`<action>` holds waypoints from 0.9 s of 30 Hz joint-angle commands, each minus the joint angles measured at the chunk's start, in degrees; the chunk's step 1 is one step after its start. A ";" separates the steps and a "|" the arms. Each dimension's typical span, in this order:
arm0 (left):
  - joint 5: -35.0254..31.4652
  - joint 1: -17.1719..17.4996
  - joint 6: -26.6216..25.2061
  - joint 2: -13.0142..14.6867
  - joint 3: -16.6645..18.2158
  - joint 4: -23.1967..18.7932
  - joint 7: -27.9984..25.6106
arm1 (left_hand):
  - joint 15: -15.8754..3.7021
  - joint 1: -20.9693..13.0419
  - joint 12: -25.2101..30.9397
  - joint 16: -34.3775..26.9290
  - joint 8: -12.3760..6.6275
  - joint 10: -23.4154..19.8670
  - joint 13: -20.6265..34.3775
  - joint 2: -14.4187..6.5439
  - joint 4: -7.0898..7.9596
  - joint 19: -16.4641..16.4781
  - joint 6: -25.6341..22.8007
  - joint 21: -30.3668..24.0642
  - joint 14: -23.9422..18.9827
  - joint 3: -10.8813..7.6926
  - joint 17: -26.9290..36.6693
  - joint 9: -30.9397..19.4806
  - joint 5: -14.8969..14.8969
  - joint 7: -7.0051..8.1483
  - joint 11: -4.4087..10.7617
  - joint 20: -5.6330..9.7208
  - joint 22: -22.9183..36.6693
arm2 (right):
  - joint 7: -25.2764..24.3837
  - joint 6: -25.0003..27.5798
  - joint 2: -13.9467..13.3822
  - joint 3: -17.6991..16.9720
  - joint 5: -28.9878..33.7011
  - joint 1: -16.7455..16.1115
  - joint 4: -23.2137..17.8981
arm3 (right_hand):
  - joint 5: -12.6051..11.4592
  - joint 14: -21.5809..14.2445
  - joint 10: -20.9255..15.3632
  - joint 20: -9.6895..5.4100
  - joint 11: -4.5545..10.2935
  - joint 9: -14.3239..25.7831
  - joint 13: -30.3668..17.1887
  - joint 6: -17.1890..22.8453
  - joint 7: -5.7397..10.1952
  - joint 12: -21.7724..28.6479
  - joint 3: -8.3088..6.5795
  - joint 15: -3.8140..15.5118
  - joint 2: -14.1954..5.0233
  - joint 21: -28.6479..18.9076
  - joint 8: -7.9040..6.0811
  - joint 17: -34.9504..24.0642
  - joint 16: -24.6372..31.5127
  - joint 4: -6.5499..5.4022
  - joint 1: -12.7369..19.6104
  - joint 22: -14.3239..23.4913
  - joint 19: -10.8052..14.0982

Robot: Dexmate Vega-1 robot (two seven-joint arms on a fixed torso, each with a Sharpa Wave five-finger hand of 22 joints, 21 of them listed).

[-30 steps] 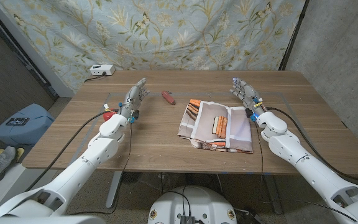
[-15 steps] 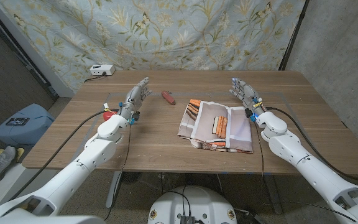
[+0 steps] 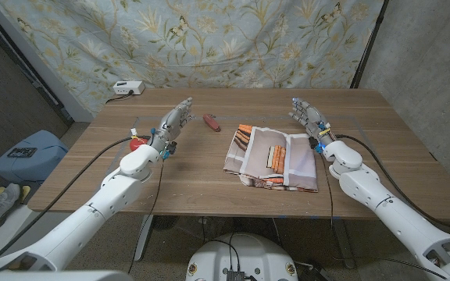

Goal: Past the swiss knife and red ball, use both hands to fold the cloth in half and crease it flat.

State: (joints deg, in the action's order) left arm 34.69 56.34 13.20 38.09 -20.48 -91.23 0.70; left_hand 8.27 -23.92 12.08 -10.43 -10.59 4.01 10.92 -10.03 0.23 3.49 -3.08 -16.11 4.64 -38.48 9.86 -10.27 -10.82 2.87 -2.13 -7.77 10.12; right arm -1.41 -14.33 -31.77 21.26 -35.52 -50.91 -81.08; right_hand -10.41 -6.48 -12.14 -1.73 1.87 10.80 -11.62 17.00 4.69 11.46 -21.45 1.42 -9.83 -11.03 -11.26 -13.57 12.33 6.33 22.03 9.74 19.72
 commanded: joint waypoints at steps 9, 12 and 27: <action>-8.74 4.14 -3.97 9.63 0.30 -10.70 -1.61 | -0.03 -1.36 -0.03 0.10 -0.18 0.12 0.07 -0.12 -1.35 0.54 -0.31 0.22 0.32 -0.24 0.02 -0.08 -0.49 0.02 0.28 0.15 0.16 | -0.58 0.45 -1.29 -0.75 0.49 -0.30 -1.29 | -0.23 -0.29 -0.32 0.06 0.08 0.25 -0.09 0.36 -0.08 0.17 -0.37 0.05 0.18 -0.23 -0.15 0.04 0.43 0.04 0.60 0.19 0.10; -12.53 3.78 -4.07 10.57 -0.40 -11.42 -2.52 | -0.16 -1.74 0.08 -0.04 -0.27 -0.21 0.05 -0.16 -1.84 0.99 -0.66 0.19 -0.08 -0.33 0.01 -0.07 -0.59 0.15 0.58 0.26 0.15 | -0.47 0.26 -1.30 -0.77 0.53 -0.27 -1.12 | -0.23 -0.29 -0.31 0.06 0.09 0.25 -0.09 0.35 -0.06 0.16 -0.38 0.10 0.19 -0.22 -0.14 0.06 0.43 0.05 0.61 0.19 0.07; -23.71 1.88 -5.45 13.89 -3.32 -14.43 -1.49 | -0.66 -2.35 0.44 -0.33 -0.70 -1.47 0.03 -0.18 -2.90 2.19 -2.62 0.18 -1.22 -0.01 0.08 -0.08 -0.61 0.29 0.99 0.44 0.15 | -0.09 -0.75 -1.88 -1.20 1.14 0.19 -0.73 | -0.24 -0.25 -0.35 0.05 0.11 0.25 -0.09 0.27 0.06 0.17 -0.41 0.14 0.28 -0.19 -0.08 0.18 0.43 0.17 0.65 0.19 -0.02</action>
State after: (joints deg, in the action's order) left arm 17.94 59.14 8.72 49.41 -21.97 -103.09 -1.41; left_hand 7.42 -25.66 12.08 -10.42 -10.86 2.75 10.93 -10.26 -2.31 5.31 -5.03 -15.87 3.93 -38.48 9.87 -10.26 -11.25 3.17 -1.33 -7.27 10.13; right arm -1.84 -14.38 -33.21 20.34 -34.81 -51.05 -82.00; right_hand -10.40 -6.48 -12.14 -1.73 1.87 10.79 -11.62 16.99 4.69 11.46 -21.51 1.42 -9.83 -11.03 -11.26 -13.31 12.33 6.40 22.03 9.74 19.72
